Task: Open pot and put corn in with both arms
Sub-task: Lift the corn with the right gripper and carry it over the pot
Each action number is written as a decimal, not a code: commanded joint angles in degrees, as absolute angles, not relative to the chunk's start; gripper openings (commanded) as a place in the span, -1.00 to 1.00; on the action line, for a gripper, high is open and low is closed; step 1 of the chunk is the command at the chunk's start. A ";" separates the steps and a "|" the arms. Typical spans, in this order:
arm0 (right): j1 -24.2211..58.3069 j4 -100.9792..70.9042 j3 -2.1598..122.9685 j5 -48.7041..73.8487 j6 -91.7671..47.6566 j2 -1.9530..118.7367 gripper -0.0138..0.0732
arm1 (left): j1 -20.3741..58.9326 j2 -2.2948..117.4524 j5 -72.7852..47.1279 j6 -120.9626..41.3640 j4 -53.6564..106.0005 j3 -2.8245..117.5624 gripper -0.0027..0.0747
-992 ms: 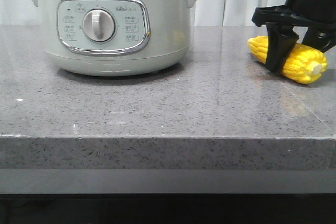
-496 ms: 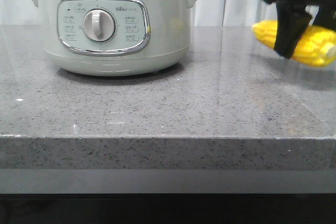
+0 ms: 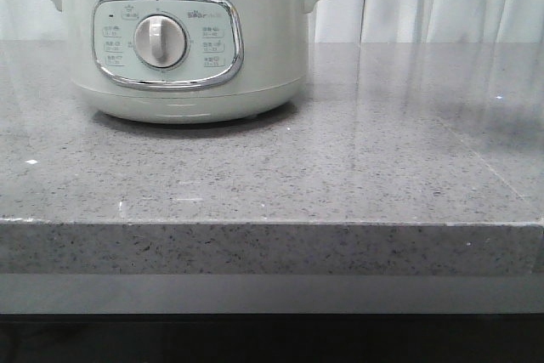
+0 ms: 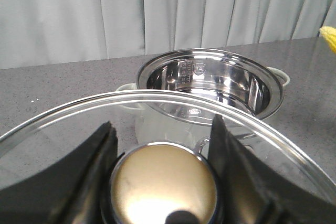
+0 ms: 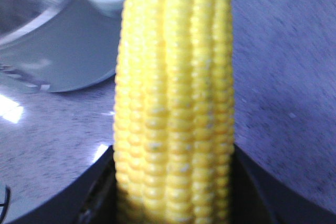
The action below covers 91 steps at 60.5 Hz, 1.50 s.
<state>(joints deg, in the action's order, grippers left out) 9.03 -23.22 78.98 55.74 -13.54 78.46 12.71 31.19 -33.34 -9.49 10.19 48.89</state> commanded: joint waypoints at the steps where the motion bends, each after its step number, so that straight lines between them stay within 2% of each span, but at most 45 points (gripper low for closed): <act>1: 9.40 -29.79 82.35 53.95 -19.38 75.76 0.08 | 12.54 31.13 -24.96 -9.20 11.25 51.08 -0.58; 28: 22.61 -31.11 100.63 53.07 -20.46 84.74 0.08 | 12.54 31.13 -24.96 -9.20 11.25 51.08 -0.58; 40: 26.41 -32.21 107.14 47.56 -20.46 91.66 0.08 | 12.54 31.13 -24.96 -9.20 11.25 51.08 -0.58; 69: 26.79 -34.80 107.66 32.69 -20.46 100.18 0.08 | 12.54 31.13 -24.96 -9.20 11.25 51.08 -0.58; 91: 26.79 -35.05 107.66 31.57 -20.46 103.61 0.08 | 12.54 31.13 -24.96 -9.20 11.25 51.08 -0.58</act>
<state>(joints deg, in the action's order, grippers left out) 26.92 -32.97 105.63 35.48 -19.72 105.66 12.71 31.19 -33.34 -9.41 10.19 48.87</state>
